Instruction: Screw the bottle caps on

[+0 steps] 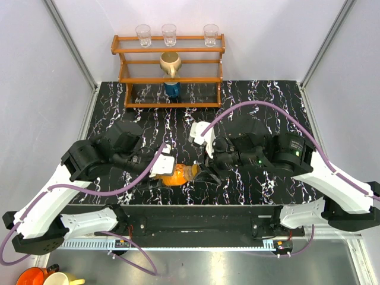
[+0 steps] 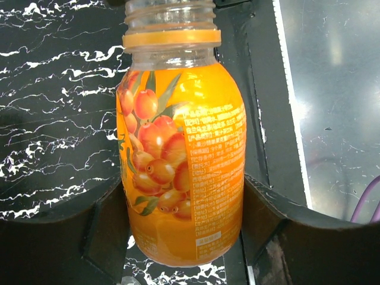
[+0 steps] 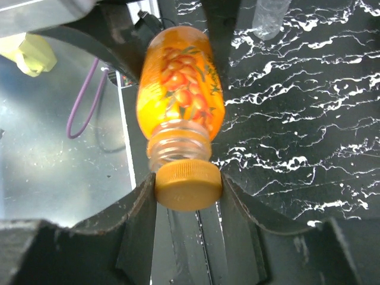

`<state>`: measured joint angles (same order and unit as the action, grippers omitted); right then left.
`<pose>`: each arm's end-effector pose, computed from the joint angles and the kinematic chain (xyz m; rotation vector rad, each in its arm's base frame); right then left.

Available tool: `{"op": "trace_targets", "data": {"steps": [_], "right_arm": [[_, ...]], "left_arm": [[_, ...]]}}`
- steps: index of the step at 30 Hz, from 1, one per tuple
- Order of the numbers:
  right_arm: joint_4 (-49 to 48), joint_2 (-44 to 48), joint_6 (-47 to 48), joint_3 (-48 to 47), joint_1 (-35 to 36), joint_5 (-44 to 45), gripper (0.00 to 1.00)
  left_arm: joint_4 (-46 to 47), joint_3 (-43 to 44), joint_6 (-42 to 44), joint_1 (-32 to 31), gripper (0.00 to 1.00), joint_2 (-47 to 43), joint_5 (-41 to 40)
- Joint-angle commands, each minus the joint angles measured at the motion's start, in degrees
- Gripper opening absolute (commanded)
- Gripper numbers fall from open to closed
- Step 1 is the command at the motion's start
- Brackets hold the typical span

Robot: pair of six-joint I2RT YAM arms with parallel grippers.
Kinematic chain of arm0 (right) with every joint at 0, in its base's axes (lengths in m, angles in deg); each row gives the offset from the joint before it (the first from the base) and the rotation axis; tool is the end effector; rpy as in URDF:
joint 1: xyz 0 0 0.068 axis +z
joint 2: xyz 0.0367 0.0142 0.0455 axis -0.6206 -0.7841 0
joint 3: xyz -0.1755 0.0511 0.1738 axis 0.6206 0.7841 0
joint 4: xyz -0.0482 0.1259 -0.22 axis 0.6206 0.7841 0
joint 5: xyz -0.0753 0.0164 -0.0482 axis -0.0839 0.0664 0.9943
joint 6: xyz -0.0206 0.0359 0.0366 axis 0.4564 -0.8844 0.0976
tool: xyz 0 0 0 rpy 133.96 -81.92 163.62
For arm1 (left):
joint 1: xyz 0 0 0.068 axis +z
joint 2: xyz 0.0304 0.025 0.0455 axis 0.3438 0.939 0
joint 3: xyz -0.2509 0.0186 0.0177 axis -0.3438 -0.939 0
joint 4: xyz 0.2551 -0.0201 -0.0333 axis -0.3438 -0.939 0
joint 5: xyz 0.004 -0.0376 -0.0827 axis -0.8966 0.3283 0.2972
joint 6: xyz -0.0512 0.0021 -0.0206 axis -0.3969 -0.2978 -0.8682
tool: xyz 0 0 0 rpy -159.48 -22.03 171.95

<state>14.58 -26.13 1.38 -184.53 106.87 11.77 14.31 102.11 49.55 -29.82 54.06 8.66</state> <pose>0.0764 0.2161 0.4506 -1.4274 1.6891 0.8774 0.0850 -0.1330 0.4064 1.7988 1.4747 -0.7908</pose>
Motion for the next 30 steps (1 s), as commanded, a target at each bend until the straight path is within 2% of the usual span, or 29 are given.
{"op": "trace_targets", "data": {"steps": [1,19,30], "right_arm": [[5.6,-2.1,2.4,-3.7,-1.9,0.4,0.33],[4.7,-2.9,1.3,-6.5,-2.9,-6.0,0.30],[4.0,-2.7,0.9,-6.2,-2.9,-6.3,0.30]], "left_arm": [[2.4,1.7,1.0,-0.4,0.47,-1.1,1.5],[4.4,-1.5,0.2,-0.5,0.46,-1.0,-1.6],[5.0,-0.2,-1.0,-0.5,0.44,0.6,-2.0]]}}
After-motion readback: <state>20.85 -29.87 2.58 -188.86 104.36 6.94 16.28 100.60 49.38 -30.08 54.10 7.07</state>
